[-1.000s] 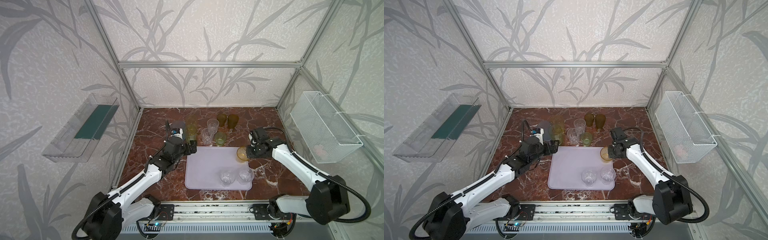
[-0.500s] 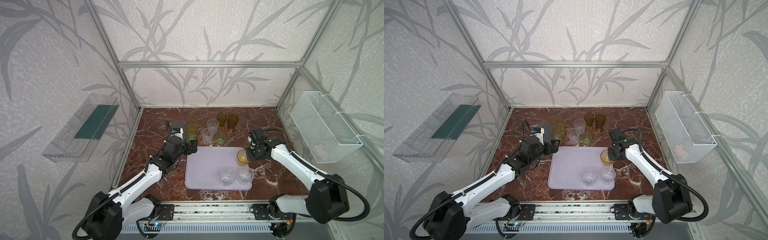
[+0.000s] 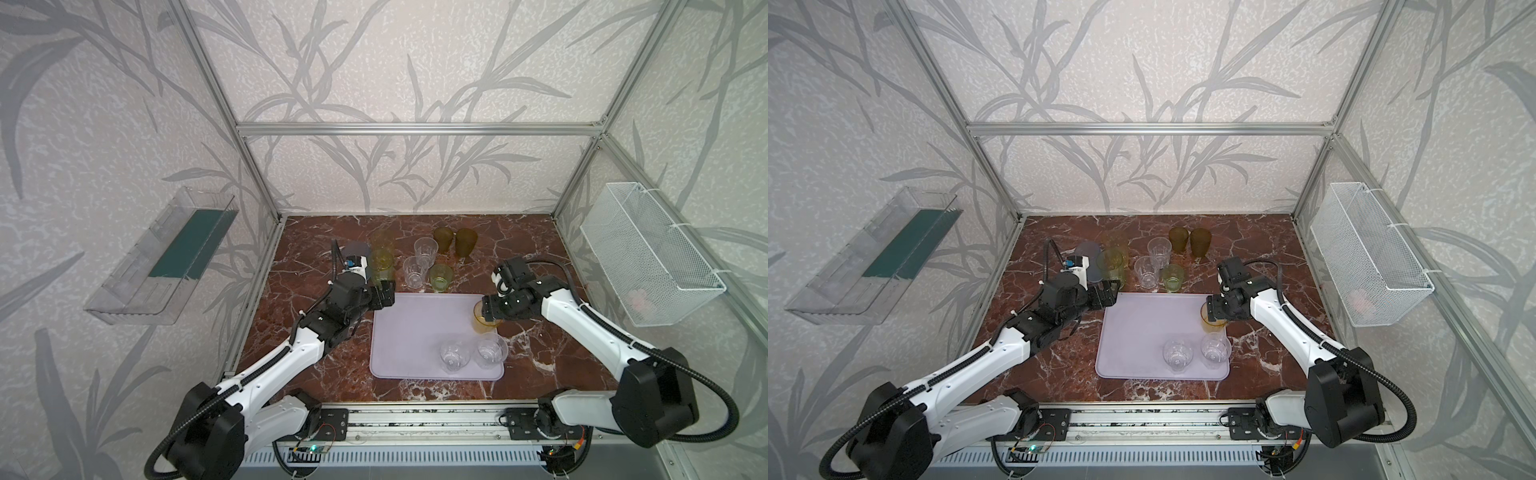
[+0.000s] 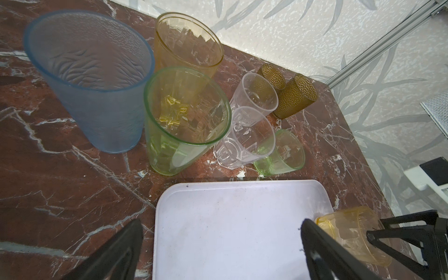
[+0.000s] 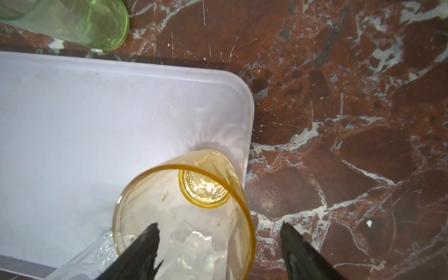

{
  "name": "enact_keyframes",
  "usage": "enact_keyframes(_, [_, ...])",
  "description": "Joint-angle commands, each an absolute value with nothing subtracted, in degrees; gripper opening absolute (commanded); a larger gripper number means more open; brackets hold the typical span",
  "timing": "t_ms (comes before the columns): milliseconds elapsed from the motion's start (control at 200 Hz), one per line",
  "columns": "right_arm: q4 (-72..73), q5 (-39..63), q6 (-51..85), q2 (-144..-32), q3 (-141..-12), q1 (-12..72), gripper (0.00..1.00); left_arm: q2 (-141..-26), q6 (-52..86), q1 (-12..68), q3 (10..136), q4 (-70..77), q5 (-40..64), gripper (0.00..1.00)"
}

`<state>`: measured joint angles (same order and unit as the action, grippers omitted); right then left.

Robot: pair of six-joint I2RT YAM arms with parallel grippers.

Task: Place the glasses into the tray
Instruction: Place the glass on the tray.

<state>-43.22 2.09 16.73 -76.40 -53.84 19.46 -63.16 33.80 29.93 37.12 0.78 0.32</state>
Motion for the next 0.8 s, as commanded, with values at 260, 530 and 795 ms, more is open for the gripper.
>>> enact_keyframes(260, [-40.52,1.56,15.91,-72.99,-56.26,19.60,0.97,-64.90,33.42,29.79,43.38,-7.27,2.24,0.99])
enact_keyframes(530, [-38.33,4.69,15.50,-72.23,-56.07,19.60,1.00,-67.51,32.69,29.81,47.90,-12.22,3.76,0.99])
enact_keyframes(795, [-34.31,6.98,16.21,-67.84,-52.61,19.60,0.99,-70.99,32.90,30.91,51.21,-13.94,5.84,0.98])
